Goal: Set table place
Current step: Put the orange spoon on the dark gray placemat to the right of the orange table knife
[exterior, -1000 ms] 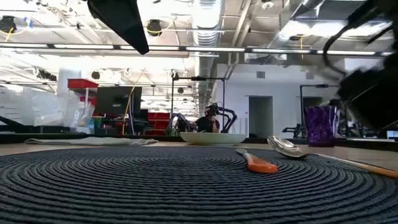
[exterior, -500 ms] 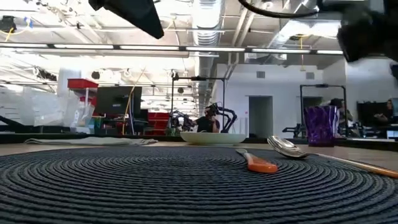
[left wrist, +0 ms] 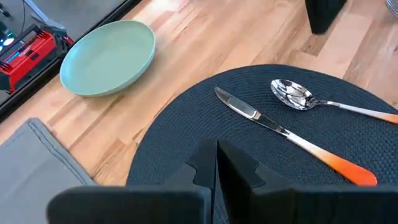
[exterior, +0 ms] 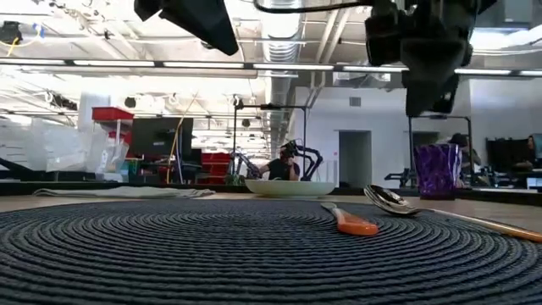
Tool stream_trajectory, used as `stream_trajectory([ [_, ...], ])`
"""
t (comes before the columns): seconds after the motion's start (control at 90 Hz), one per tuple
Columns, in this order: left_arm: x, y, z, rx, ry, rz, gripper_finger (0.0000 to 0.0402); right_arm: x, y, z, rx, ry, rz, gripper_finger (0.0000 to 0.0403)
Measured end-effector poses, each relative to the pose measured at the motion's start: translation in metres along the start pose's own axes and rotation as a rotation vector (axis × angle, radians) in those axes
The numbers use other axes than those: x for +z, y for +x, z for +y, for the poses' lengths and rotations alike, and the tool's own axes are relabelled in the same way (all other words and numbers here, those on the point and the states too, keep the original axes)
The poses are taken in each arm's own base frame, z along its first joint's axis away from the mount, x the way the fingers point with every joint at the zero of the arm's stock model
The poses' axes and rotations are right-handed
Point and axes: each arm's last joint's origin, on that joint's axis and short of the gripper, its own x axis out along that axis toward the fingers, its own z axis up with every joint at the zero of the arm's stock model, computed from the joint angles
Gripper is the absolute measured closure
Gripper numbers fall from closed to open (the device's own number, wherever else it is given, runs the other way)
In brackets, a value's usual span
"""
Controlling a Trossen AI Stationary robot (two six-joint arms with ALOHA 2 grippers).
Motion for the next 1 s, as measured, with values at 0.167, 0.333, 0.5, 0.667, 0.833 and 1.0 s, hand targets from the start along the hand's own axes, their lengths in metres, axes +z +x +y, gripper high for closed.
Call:
stream_trajectory([
  [0.167,0.0,0.0,0.0,-0.001,0.003,0.001,0.0401,0.01,0.025,-0.014,0.126,-0.027,0.134,0.0392],
  [0.333,0.0,0.0,0.0,-0.002,0.0,0.0,0.0401,0.018,0.029,-0.037,0.093,0.001,0.167,0.0348],
  [0.5,0.0,0.0,0.0,-0.004,-0.004,-0.001,0.0401,0.029,0.018,-0.054,0.12,-0.006,0.126,0.0319],
  [0.667,0.0,0.0,-0.001,-0.006,-0.008,-0.002,0.0401,0.036,0.013,-0.067,0.154,-0.039,0.104,0.03],
  [0.833,0.001,0.001,0.0,-0.005,-0.01,-0.002,0.0401,0.043,0.018,-0.071,0.188,-0.059,0.068,0.0283],
  [1.0,0.001,0.001,0.0,-0.005,-0.016,0.003,0.0401,0.043,0.033,-0.074,0.188,-0.049,0.1,0.0268],
])
